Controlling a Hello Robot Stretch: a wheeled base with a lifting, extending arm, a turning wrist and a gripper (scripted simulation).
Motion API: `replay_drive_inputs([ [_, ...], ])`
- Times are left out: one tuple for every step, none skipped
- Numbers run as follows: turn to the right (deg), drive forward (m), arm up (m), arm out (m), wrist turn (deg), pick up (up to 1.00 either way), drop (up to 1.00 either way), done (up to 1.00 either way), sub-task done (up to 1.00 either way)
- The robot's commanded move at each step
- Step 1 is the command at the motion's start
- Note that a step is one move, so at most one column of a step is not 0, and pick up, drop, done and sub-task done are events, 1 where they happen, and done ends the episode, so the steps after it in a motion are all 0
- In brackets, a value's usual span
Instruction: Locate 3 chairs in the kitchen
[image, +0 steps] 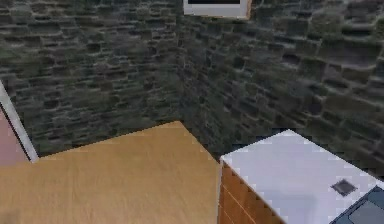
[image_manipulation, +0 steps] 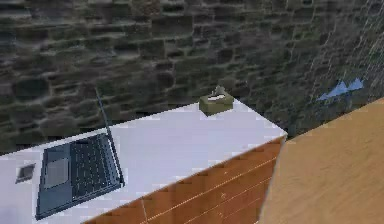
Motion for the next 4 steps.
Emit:
replay_drive_inputs([
  [-24.0,0.0,0.0,0.0,0.0,0.0,0.0,0.0,0.0],
  [0.0,0.45,0.0,0.0,0.0,0.0,0.0,0.0,0.0],
  [-36.0,0.0,0.0,0.0,0.0,0.0,0.0,0.0,0.0],
  [-3.0,0.0,0.0,0.0,0.0,0.0,0.0,0.0,0.0],
])
